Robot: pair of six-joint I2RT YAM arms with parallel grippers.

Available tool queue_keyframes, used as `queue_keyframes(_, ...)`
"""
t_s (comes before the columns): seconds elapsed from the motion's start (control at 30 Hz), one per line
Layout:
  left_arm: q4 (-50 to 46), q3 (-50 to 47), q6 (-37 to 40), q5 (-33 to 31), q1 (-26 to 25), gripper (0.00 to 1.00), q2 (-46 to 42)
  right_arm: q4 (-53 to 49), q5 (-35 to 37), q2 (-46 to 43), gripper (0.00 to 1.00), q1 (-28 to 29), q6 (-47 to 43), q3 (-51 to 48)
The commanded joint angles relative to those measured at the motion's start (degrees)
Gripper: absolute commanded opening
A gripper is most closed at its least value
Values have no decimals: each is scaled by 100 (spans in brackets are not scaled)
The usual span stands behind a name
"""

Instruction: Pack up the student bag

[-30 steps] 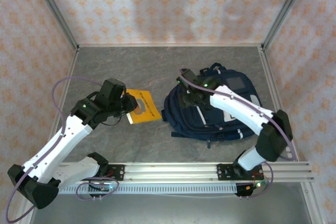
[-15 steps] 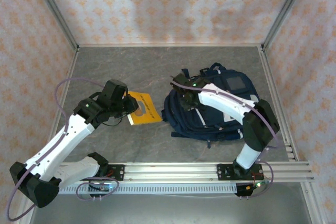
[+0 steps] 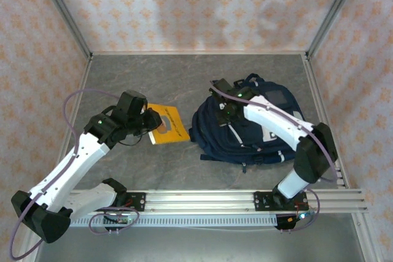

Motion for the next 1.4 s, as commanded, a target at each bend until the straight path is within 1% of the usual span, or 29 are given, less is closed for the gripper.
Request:
queue_keyframes(0.0,616,350,165,309,53,0,35,-111,-125,-462,0,-87,-11,199)
queue_keyframes(0.07,631,450,296,335,53,0,76,-117,-168,-612,0,-116,-41,189)
queue_keyframes(0.2,712,441,411,406,152,0,38,109,-511,-1012,0,-268,31,-38)
queue_keyframes(0.33,1206,152,355,915,259,0,-17,335,-1028,-1399,0,-548,85,-227)
queue_keyframes(0.43,1639,-100,185,1291,262,0,53,364,-1167,-1540,0,-610,51,-256)
queue_keyframes(0.53,2485,-489,-181,1685,266,0,102,379,-1300,-1632,0,-614,5,-284)
queue_keyframes(0.7,3454,-901,-649,1859,246,0,283,501,-1443,-1796,0,-622,22,-354)
queue_keyframes(0.87,4929,-1273,-1262,1991,46,0,863,527,-1512,-1872,0,-649,112,-366)
queue_keyframes(1.0,5976,-1308,-1716,2203,-173,0,1362,553,-1534,-1907,0,-657,235,-355)
queue_keyframes(1.03,6198,-1303,-1818,2248,-209,0,1443,540,-1499,-1900,4,-658,264,-323)
queue_keyframes(1.07,6372,-1301,-1887,2269,-233,0,1469,467,-1392,-1864,17,-658,290,-248)
queue_keyframes(1.13,6536,-1301,-1935,2239,-246,0,1433,257,-1105,-1790,36,-658,342,-38)
queue_keyframes(1.17,6573,-1299,-1936,2227,-242,0,1404,152,-1029,-1744,40,-658,343,105)
queue_keyframes(1.2,6590,-1298,-1923,2217,-241,0,1377,55,-989,-1700,40,-658,358,226)
queue_keyframes(1.3,6610,-1328,-1926,2230,-245,0,1325,-140,-1093,-1530,41,-629,559,610)
queue_keyframes(1.37,6617,-1360,-1940,2225,-244,0,1324,-289,-1207,-1309,41,-485,629,884)
